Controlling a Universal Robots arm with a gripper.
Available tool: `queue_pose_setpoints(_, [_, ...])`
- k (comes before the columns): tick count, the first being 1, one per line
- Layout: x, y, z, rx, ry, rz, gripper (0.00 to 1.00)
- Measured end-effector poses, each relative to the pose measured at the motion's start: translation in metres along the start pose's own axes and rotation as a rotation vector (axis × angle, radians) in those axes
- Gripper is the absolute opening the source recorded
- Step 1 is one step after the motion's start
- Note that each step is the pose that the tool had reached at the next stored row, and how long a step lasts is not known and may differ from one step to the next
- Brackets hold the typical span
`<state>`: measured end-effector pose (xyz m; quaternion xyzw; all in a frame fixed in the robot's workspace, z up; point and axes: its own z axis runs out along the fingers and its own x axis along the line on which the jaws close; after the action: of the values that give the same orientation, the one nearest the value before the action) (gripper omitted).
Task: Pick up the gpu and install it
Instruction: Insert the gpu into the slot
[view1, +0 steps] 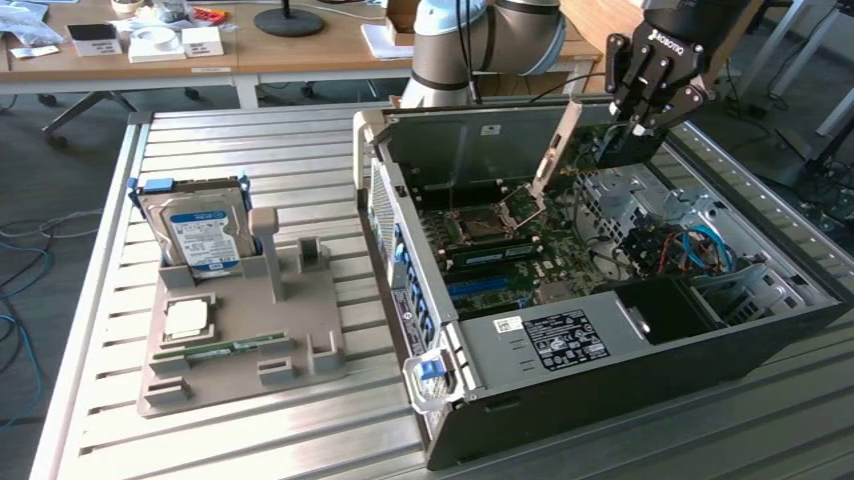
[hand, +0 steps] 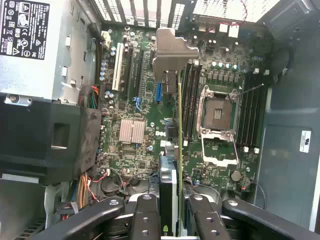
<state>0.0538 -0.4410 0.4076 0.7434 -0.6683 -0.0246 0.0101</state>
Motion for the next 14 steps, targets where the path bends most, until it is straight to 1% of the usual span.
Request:
queue_pose_setpoints(5, [0.0000,0.0000,0.0001,0.0001,-0.0007,0.000,0.27])
queue_pose_setpoints(8, [-0.0001,0.0000,0.0001,0.0005,-0.0031,-0.001,0.27])
queue_pose_setpoints(14, [0.0000,0.0002,0.0002,0.0007,-0.0030,0.000,0.27])
